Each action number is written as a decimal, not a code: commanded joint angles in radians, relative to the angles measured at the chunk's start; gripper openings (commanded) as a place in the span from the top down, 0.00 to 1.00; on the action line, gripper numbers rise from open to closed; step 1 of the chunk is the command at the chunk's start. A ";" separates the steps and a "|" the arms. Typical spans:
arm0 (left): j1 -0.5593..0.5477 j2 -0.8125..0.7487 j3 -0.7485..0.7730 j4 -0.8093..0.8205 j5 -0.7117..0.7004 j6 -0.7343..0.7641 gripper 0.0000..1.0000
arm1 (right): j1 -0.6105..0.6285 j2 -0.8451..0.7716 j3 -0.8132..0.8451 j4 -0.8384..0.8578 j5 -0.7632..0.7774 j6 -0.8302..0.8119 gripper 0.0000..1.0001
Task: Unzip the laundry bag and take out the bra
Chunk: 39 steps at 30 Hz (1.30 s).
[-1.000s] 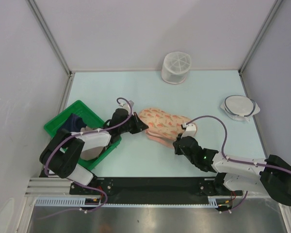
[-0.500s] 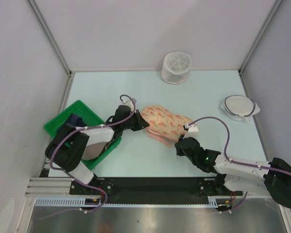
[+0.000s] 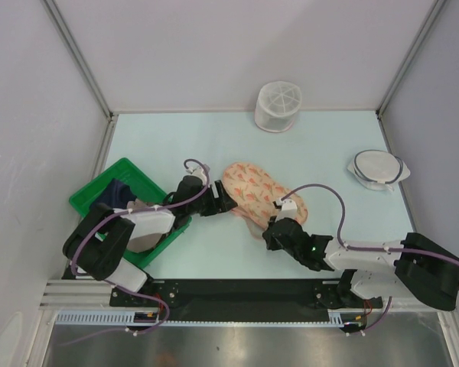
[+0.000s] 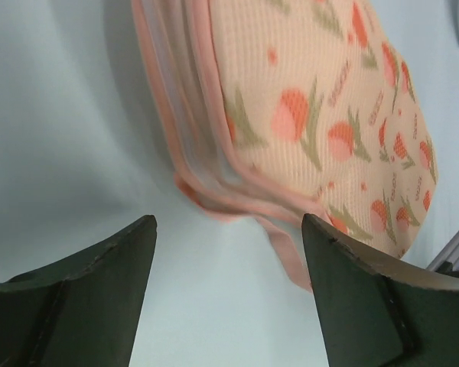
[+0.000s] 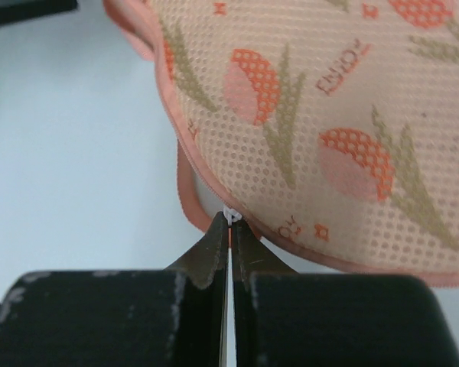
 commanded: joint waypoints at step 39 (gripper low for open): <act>-0.156 0.032 -0.075 0.280 0.057 -0.223 1.00 | 0.089 0.155 0.149 0.132 -0.077 0.007 1.00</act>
